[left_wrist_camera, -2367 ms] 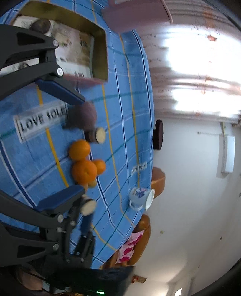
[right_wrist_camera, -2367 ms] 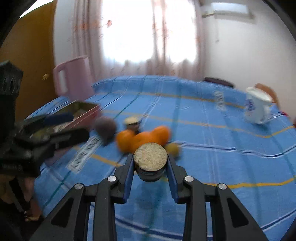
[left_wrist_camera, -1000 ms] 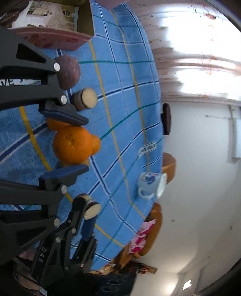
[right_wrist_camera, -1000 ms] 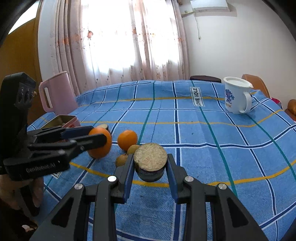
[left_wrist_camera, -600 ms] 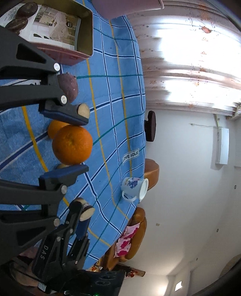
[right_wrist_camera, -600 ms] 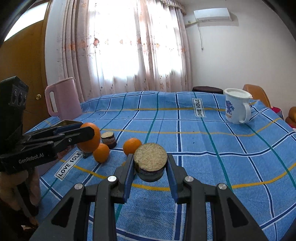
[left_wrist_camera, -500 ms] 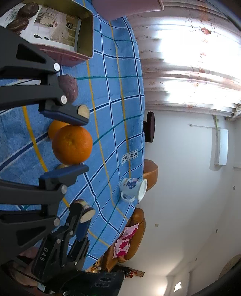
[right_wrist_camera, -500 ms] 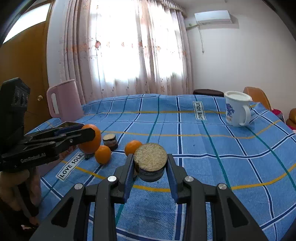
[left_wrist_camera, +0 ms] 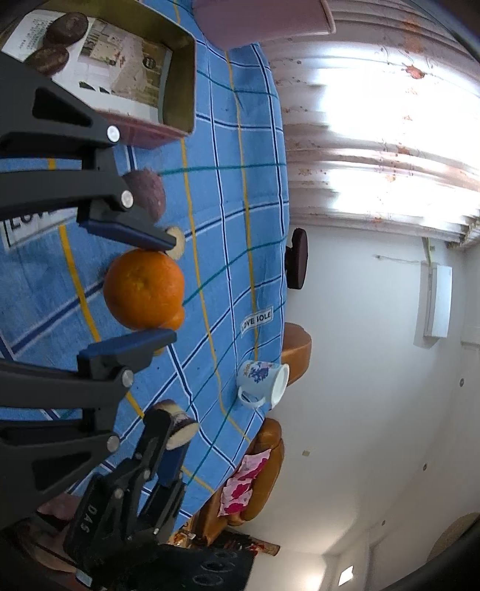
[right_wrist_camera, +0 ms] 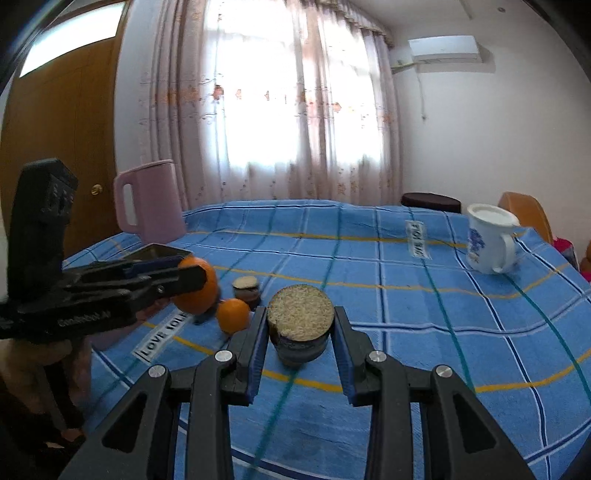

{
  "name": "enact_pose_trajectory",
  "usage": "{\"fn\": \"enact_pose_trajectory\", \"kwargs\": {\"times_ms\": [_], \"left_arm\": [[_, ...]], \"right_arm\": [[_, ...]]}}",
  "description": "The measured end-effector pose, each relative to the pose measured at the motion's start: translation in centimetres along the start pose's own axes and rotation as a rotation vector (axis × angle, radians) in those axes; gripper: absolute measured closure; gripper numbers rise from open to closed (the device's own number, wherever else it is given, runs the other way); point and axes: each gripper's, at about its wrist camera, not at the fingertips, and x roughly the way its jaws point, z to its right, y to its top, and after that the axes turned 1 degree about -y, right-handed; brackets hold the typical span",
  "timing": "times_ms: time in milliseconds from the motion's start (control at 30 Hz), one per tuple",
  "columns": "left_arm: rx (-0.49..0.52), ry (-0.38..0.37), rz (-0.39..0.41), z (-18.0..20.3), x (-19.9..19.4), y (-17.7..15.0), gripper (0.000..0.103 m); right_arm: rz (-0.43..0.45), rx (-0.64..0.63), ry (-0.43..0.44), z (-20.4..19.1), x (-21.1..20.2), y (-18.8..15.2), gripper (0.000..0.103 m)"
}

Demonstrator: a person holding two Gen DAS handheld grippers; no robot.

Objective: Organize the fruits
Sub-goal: 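Grasp an orange with the left tool while the right tool holds the slice, then lower the orange and slice into the tin and open both tools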

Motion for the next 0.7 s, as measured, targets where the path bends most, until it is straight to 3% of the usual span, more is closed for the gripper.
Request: {"fn": "enact_pose_trajectory", "kwargs": {"times_ms": [367,700], "left_arm": [[-0.093,0.075,0.063,-5.7,-4.2,1.2,0.058],[-0.141,0.184,0.064,-10.7,-6.0,1.1,0.058]], "right_arm": [[-0.022,-0.049,0.159,-4.7,3.2,3.8,0.068],[-0.066,-0.108,0.278,-10.0,7.2,6.0,0.068]]}}
